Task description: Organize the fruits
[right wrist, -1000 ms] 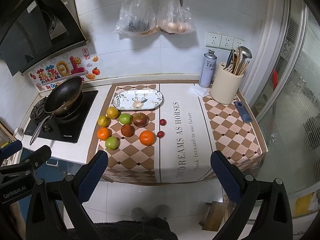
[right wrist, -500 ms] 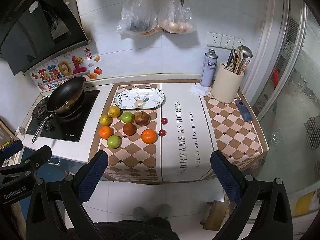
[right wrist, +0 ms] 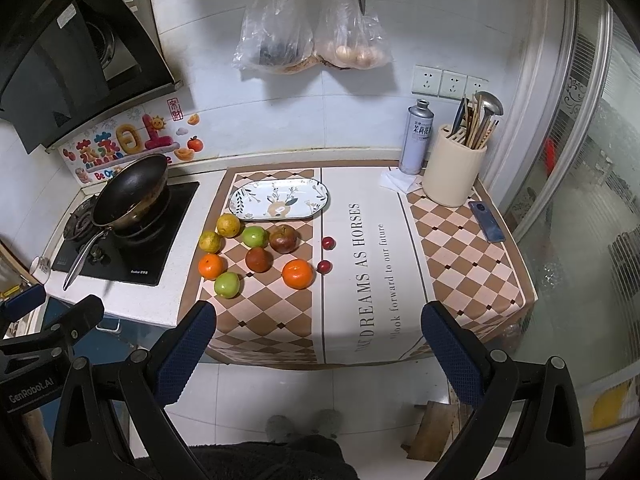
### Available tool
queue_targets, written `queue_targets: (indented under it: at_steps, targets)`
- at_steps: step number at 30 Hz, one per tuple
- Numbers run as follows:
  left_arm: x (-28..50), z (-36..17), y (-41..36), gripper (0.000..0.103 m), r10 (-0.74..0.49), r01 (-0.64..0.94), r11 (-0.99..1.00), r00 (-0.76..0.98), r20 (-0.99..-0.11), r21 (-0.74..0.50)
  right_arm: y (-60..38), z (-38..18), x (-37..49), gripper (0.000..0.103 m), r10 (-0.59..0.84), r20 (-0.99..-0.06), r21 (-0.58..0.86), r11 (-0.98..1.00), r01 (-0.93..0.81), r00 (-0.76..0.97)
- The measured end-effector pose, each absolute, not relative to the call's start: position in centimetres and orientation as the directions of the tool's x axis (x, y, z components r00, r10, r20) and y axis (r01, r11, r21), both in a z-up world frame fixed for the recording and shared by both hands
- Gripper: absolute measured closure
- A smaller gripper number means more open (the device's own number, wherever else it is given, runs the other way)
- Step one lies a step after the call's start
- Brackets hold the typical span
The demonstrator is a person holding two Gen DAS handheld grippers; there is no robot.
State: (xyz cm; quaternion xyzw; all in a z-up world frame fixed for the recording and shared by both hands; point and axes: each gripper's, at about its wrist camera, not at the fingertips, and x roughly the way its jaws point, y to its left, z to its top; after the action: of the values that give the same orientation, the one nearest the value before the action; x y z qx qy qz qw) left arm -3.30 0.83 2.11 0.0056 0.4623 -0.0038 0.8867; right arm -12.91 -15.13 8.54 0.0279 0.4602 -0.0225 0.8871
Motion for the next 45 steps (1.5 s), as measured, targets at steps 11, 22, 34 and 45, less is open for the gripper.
queue_targets:
  at_steps: [11,22,34,45]
  targets:
    - [-3.3,2.2,0.8,0.0,-0.002,0.01,1.0,0.574,-0.819,0.005,-15.2,8.6,-12.8,0.0,-0.012,-0.818,0.03,0.998,0.064,0.575]
    - [-3.4,2.3,0.8,0.0,-0.002,0.011,1.0,0.578,-0.816,0.006,-15.4,8.6,-11.3,0.0,0.011,-0.82,0.049,0.997,0.051,0.572]
    - [3.8,-2.2,2.4,0.0,0.091,-0.034,0.995,0.65,-0.754,0.09,-15.6,2.4,-7.4,0.0,0.036,-0.792,0.141,0.982,0.126,0.609]
    - [13.1,-14.3,6.4,0.0,0.043,-0.09,0.996,0.403,-0.914,0.007,-15.6,-11.9,2.8,0.0,0.115,-0.916,0.178,0.975,0.133,0.384]
